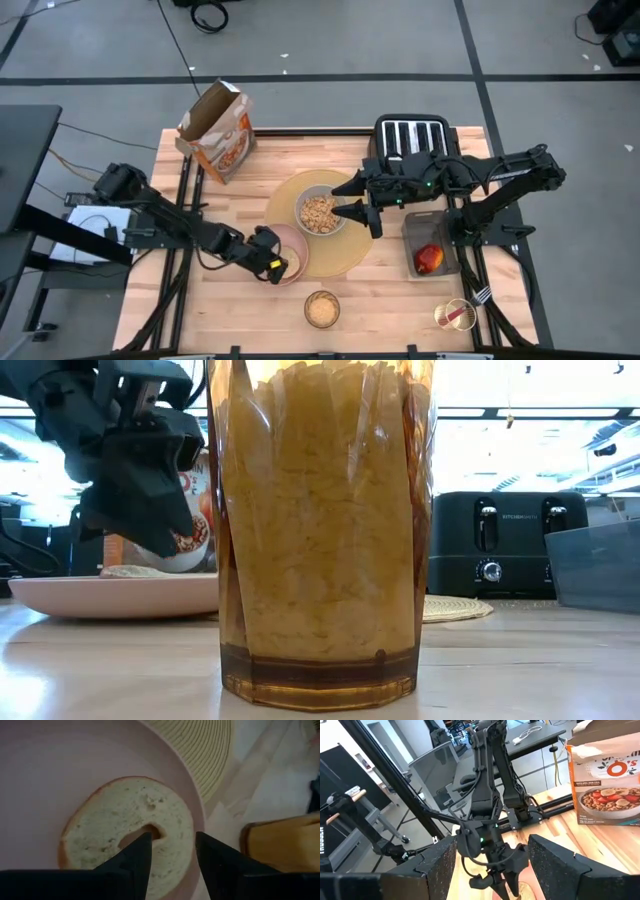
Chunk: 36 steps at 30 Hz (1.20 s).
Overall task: Arrange a breakfast setting
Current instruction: Put the bagel on the pink plate
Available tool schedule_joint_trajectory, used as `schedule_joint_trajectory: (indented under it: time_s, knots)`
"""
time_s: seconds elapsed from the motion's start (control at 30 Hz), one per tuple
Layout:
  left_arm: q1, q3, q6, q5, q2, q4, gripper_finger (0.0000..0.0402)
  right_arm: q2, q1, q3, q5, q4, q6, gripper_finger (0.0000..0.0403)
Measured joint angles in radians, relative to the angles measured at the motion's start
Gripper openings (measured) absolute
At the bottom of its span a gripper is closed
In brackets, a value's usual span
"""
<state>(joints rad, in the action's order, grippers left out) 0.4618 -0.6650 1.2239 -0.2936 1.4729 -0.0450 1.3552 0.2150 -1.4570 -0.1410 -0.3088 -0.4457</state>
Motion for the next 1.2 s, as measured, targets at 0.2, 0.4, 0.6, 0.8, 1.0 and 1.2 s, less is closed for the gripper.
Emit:
schedule_joint_trajectory:
  time_s: [0.2,0.4,0.6,0.8,1.0,1.2]
  knots:
    - [-0.004,0.001,-0.027,0.003,0.031,-0.046,0.0157,0.0,0.0,0.0,-0.016,-0.001,-0.005,0.0251]
    - [-0.026,0.0,-0.033,0.002,0.031,-0.096,0.0157,0.0,0.0,0.0,-0.016,-0.001,-0.009,0.0251]
    - [-0.039,0.0,-0.047,0.003,0.023,-0.111,0.0157,0.0,0.0,0.0,-0.015,-0.003,-0.023,0.0251]
    - [-0.057,-0.05,-0.084,0.003,0.024,-0.226,0.0157,0.0,0.0,0.0,-0.015,-0.005,-0.023,0.0251]
    - [-0.082,-0.148,-0.137,-0.043,0.024,-0.472,0.0157,0.0,0.0,0.0,-0.015,-0.007,-0.023,0.0251]
    - [-0.112,-0.177,-0.097,-0.035,0.024,-0.611,0.0157,0.0,0.001,0.0,-0.015,-0.009,-0.023,0.0251]
